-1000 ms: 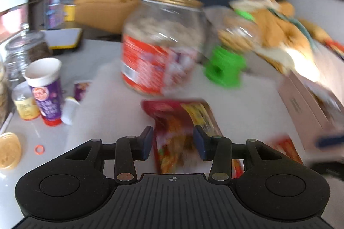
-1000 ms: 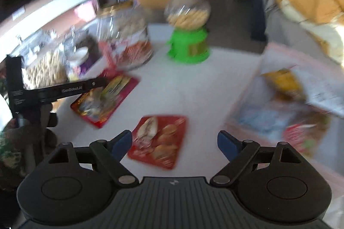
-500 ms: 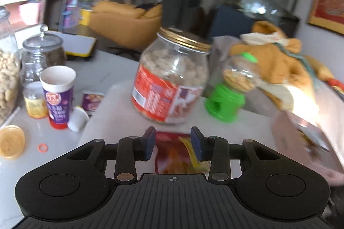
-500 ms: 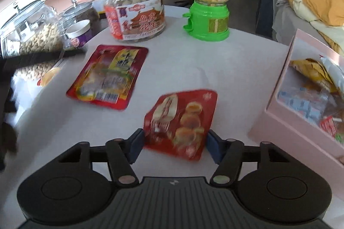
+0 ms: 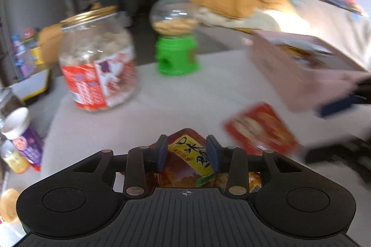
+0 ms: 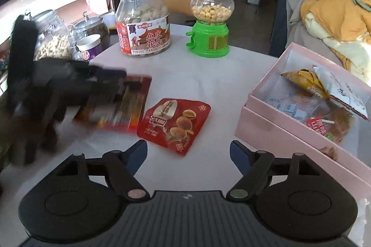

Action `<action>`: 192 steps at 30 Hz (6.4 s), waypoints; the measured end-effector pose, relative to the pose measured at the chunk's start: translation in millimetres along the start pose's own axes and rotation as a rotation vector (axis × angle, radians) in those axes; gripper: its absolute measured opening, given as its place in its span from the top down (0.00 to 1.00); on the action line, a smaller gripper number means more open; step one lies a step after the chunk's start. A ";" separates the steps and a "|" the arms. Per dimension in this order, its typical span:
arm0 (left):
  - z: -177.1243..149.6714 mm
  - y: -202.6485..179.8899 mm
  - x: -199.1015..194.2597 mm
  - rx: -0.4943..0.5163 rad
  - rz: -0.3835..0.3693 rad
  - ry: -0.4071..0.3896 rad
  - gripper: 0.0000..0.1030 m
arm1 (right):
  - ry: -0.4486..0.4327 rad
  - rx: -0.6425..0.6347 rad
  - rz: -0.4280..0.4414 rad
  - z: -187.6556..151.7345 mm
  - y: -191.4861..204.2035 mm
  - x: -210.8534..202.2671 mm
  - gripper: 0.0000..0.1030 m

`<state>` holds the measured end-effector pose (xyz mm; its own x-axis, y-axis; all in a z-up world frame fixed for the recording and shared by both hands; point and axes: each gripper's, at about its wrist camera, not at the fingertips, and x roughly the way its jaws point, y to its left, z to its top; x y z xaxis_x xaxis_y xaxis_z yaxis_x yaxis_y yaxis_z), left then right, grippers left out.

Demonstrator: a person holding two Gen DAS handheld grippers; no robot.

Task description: Organize snacks

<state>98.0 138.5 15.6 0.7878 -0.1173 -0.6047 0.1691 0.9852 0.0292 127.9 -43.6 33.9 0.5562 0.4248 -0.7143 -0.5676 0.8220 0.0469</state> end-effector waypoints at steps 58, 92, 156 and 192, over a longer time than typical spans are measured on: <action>34.5 -113.1 36.0 0.049 0.011 0.081 0.51 | -0.029 0.168 -0.198 -88.3 -63.4 -34.7 0.04; 47.0 -64.8 66.9 -0.094 0.073 0.183 0.20 | -0.029 0.172 -0.189 -88.9 -64.9 -34.9 0.03; -11.2 -128.5 -49.6 -0.120 -0.114 -0.041 0.26 | -0.143 0.149 -0.174 -116.9 -75.9 -136.7 0.33; -18.3 -137.9 -30.1 -0.203 -0.201 0.121 0.30 | 0.015 0.148 -0.101 -66.8 -118.8 -120.8 0.13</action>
<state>40.2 8.4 15.2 0.6726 -0.3082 -0.6728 0.1830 0.9502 -0.2523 87.6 -217.9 68.0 0.5963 0.3326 -0.7306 -0.4131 0.9075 0.0760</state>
